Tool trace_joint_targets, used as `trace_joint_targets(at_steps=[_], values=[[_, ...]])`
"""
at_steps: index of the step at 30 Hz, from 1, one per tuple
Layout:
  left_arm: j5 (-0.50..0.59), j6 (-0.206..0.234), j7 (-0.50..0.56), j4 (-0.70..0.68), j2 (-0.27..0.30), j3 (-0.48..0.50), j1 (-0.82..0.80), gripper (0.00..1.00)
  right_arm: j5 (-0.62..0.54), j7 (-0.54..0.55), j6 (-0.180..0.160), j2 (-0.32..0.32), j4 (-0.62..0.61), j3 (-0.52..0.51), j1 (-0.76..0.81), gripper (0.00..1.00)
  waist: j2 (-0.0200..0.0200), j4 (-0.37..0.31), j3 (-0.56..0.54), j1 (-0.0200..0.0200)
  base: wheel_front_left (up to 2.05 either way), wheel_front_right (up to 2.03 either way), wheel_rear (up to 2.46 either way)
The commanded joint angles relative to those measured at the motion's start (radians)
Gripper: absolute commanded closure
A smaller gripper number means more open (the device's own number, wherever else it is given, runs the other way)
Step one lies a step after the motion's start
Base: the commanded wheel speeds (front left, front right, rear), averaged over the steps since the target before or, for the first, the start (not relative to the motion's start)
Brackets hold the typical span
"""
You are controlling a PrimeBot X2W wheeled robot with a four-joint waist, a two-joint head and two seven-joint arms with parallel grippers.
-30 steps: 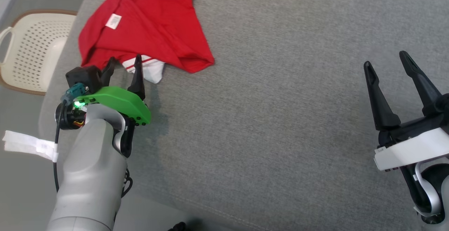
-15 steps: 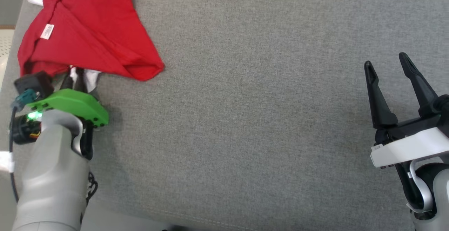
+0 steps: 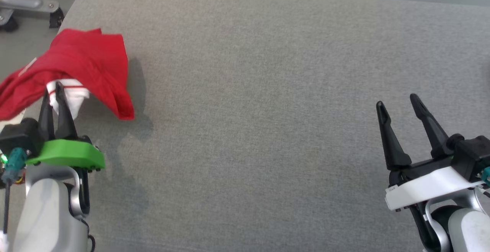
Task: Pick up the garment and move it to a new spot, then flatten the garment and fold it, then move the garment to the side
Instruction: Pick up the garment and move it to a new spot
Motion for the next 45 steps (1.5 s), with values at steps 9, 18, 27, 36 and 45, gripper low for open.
trace_joint_targets(at_steps=[9, 18, 27, 36, 45], values=[[0.040, -0.041, 0.038, -0.112, -0.096, -0.158, 0.116, 1.00, 0.009, 0.000, 0.000, 0.017, -0.005, 0.001, 0.062, 0.00, 0.0000, -0.252, -0.124, -0.0001, 0.00, 0.00, 0.00], [0.003, -0.114, 0.087, -0.049, -0.147, -0.494, 0.010, 1.00, 0.023, -0.024, 0.000, 0.043, -0.005, -0.007, 0.040, 0.00, 0.0000, -0.431, -0.018, -0.0001, 0.00, 0.00, 0.00], [-0.105, -0.092, 0.060, 0.061, -0.147, -0.698, -0.027, 0.00, 0.023, -0.070, 0.000, 0.065, 0.043, -0.005, 0.028, 0.00, 0.0000, -0.472, 0.004, -0.0001, 0.00, 0.00, 0.00], [-0.075, -0.023, 0.003, -0.086, -0.111, -0.652, 0.026, 0.00, 0.015, -0.066, 0.000, 0.062, 0.054, -0.012, 0.059, 0.00, 0.0000, -0.345, -0.086, -0.0001, 0.00, 0.00, 0.00], [-0.123, 0.103, -0.001, -0.230, 0.019, -0.447, 0.152, 0.00, 0.004, -0.039, 0.000, 0.057, 0.035, -0.017, 0.092, 0.00, 0.0000, -0.228, -0.154, -0.0001, 0.00, 0.00, 0.00]])
